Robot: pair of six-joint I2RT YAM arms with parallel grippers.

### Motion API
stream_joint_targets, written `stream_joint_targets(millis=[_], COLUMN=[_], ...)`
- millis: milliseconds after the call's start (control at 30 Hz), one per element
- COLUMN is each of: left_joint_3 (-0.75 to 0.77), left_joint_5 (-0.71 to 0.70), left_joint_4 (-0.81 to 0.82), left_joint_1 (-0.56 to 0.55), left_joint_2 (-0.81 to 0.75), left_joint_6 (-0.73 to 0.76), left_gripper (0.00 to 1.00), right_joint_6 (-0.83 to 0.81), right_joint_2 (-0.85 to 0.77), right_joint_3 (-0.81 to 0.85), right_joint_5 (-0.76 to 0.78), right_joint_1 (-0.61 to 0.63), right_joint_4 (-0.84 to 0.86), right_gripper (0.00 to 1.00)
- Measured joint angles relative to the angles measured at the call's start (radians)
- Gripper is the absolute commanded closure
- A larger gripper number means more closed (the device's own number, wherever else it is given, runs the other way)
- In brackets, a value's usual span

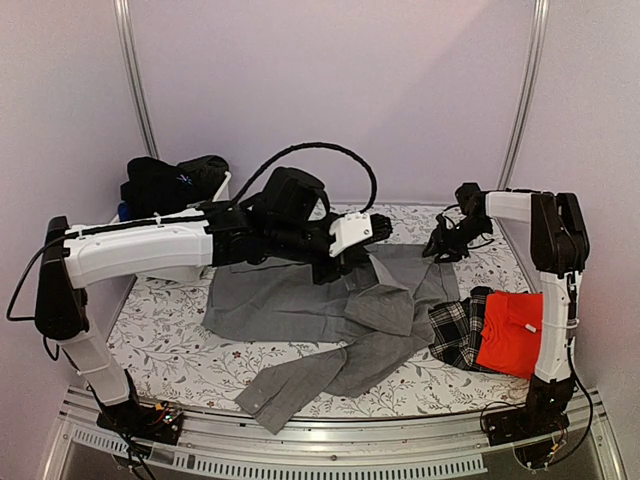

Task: Fold and stack the mixed laundry pile
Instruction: Adjust the 1/3-folded shirt at the center of the board.

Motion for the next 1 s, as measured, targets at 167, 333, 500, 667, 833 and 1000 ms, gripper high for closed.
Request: stream_joint_targets(millis=[167, 333, 500, 667, 833, 1000], left_joint_3=[0.002, 0.002, 0.003, 0.003, 0.003, 0.001], left_joint_5=[0.0, 0.0, 0.001, 0.002, 0.001, -0.019], left_joint_4=[0.0, 0.0, 0.0, 0.0, 0.0, 0.01], left_joint_1=[0.001, 0.001, 0.001, 0.001, 0.001, 0.001], left_joint_2=[0.005, 0.005, 0.005, 0.005, 0.005, 0.005], left_joint_6=[0.004, 0.008, 0.008, 0.008, 0.007, 0.006], left_gripper=[1.0, 1.0, 1.0, 1.0, 1.0, 1.0], right_joint_6=[0.029, 0.043, 0.06, 0.08, 0.106, 0.116], right_joint_2=[-0.059, -0.066, -0.066, -0.066, -0.066, -0.065], right_joint_3=[-0.055, -0.104, -0.126, -0.126, -0.117, -0.076], right_joint_5=[0.0, -0.002, -0.013, -0.026, -0.032, -0.027], right_joint_1=[0.004, 0.008, 0.012, 0.017, 0.02, 0.021], right_joint_4=[-0.01, 0.003, 0.019, 0.044, 0.069, 0.074], right_gripper=[0.7, 0.68, 0.7, 0.8, 1.0, 1.0])
